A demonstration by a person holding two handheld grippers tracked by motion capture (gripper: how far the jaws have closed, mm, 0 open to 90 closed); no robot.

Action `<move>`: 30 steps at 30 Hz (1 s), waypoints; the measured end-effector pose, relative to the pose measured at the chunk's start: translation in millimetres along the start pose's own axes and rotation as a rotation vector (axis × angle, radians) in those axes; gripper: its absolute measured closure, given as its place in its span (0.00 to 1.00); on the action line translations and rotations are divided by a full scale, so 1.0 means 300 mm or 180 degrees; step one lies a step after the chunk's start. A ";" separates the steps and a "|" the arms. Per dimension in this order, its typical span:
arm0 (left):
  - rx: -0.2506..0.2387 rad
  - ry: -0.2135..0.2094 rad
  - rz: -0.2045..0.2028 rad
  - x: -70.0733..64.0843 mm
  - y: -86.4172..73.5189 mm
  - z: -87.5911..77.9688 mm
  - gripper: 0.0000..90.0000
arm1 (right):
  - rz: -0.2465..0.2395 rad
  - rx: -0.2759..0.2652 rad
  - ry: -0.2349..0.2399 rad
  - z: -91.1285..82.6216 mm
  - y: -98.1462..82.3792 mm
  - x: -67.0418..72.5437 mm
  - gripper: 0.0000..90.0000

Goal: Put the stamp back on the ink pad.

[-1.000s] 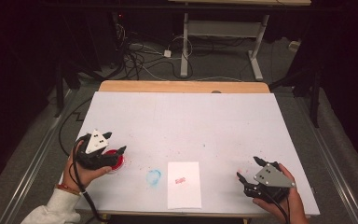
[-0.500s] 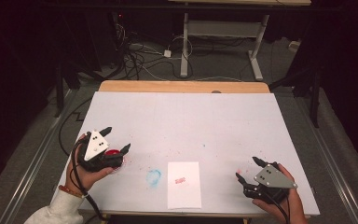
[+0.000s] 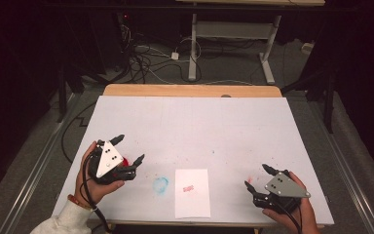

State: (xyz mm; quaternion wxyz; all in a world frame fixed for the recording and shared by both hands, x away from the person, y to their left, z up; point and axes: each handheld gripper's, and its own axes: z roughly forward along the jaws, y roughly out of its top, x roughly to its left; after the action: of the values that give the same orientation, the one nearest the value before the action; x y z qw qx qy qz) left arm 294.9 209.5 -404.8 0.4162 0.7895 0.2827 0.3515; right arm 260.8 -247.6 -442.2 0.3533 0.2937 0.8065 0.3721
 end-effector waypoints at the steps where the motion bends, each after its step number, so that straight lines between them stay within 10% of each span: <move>1: -0.0012 -0.0003 0.0007 -0.003 0.000 0.001 0.19 | 0.0000 0.0001 0.0006 0.000 0.000 0.001 0.29; 30: 0.0141 -0.0206 0.0306 -0.083 -0.105 0.040 0.19 | -0.0024 -0.0073 -0.0014 -0.001 0.001 0.018 0.29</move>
State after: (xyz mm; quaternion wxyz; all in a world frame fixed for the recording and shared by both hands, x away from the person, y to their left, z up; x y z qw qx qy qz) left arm 284.8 201.3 -444.6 0.3902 0.8221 0.2385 0.3391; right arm 257.4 -243.4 -443.6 0.3598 0.2874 0.8025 0.3794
